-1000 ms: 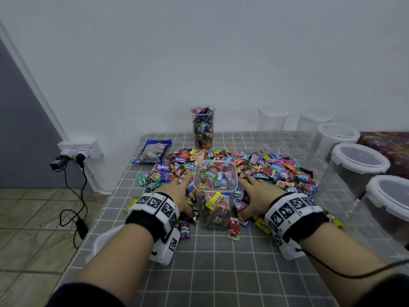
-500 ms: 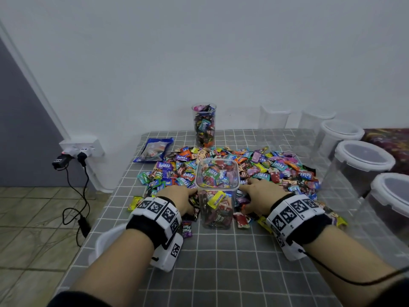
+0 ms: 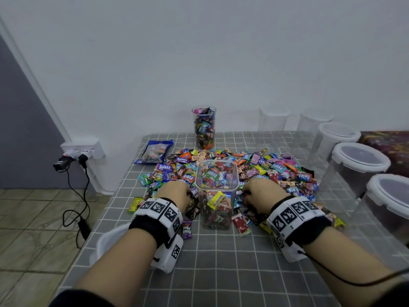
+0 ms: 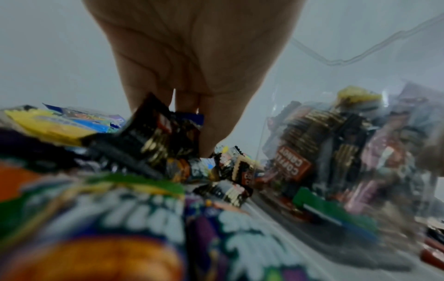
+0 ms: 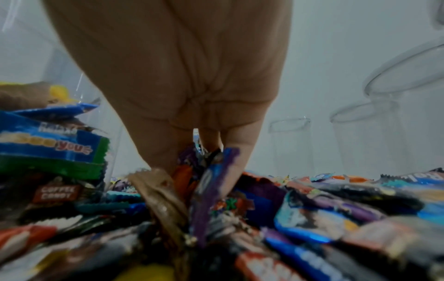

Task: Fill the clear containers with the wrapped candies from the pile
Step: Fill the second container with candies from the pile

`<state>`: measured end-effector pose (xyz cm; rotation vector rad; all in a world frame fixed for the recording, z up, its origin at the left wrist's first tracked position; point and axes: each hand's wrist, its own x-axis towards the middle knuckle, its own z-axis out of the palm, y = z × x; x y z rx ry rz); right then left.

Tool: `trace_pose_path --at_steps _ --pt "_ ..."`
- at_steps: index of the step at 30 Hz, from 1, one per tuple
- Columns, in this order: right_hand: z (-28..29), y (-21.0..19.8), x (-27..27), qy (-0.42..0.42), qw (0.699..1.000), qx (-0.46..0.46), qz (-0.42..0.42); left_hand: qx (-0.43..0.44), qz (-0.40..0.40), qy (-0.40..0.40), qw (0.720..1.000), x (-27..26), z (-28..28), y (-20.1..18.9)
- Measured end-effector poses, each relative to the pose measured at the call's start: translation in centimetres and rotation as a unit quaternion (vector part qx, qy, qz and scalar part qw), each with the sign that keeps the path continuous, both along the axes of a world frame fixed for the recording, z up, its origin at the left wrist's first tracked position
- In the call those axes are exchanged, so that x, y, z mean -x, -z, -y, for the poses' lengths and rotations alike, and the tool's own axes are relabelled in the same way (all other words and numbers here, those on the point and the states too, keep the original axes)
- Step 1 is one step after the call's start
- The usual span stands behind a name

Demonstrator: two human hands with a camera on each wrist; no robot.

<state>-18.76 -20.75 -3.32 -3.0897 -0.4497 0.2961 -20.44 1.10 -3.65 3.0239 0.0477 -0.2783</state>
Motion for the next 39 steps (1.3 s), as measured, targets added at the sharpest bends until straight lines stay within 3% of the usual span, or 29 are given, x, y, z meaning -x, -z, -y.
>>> trace_pose_path --at_steps 7,15,29,36,39 --pt "0.1 -0.5 0.2 0.027 0.997 -0.054 0.047 0.007 0.052 -0.007 0.999 0.1 -0.4 0.1" --pt "0.5 -0.9 0.4 0.047 0.985 -0.146 0.085 0.099 0.124 -0.018 0.987 0.2 -0.5 0.0" --pt "1.8 -4.1 1.0 0.125 0.926 -0.325 0.144 0.23 0.216 -0.047 0.948 1.4 -0.5 -2.0" --pt "-0.4 -8.8 1.5 0.078 0.881 -0.414 0.213 0.242 0.219 -0.054 0.944 1.6 -0.5 -2.0" --pt "-2.0 -10.4 2.2 0.049 0.861 -0.465 0.202 0.245 0.22 -0.048 0.943 1.7 -0.5 -1.8"
